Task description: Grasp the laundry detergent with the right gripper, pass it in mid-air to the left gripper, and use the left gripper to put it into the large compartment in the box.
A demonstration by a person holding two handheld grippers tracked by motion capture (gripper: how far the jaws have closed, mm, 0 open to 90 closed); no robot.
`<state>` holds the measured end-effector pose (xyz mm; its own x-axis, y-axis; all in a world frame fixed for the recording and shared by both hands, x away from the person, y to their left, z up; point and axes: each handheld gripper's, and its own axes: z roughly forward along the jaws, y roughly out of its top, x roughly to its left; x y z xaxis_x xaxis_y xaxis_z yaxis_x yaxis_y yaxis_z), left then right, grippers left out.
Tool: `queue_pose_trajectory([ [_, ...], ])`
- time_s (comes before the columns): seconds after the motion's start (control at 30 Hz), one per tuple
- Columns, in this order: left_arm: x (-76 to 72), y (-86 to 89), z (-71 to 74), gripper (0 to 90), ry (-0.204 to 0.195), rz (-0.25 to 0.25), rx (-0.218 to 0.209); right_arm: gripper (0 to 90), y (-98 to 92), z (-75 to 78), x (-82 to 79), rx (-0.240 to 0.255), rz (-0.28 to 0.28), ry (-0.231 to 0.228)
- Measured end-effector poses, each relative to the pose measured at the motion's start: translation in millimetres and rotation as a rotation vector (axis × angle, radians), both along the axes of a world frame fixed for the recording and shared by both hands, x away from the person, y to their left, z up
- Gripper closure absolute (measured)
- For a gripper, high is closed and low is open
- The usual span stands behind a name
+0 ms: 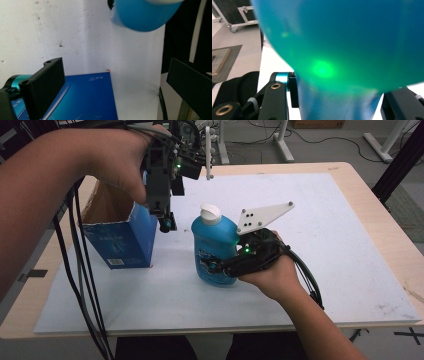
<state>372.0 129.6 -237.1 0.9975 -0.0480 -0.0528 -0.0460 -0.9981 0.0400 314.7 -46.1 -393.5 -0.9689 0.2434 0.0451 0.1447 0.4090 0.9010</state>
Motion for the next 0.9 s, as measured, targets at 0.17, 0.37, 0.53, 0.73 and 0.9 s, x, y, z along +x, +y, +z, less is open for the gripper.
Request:
queue_pose_trajectory([
  [0.17, -12.0, -6.8, 7.7, 1.8, 0.014, -0.027, -0.01, 46.4, 4.5, 10.0, 1.5, -0.003, 0.037, 0.01],
  [0.37, -23.2, -16.2, 13.2, 1.7, 0.027, -0.037, 0.002, 46.4, 10.4, 17.9, 1.9, -0.013, 0.068, 0.01],
  [0.53, -29.0, -21.4, 16.8, 1.8, 0.027, -0.042, -0.006, 46.4, 16.6, 24.9, 0.9, -0.007, 0.099, 0.013],
  [0.73, -35.3, -26.7, 17.8, 1.7, 0.022, -0.05, -0.001, 46.4, 24.5, 33.7, -1.4, 0.006, 0.138, 0.022],
  [0.9, -39.0, -30.9, 17.5, 1.7, 0.023, -0.053, 0.002, 46.4, 26.9, 37.2, -1.1, 0.023, 0.146, 0.033],
])
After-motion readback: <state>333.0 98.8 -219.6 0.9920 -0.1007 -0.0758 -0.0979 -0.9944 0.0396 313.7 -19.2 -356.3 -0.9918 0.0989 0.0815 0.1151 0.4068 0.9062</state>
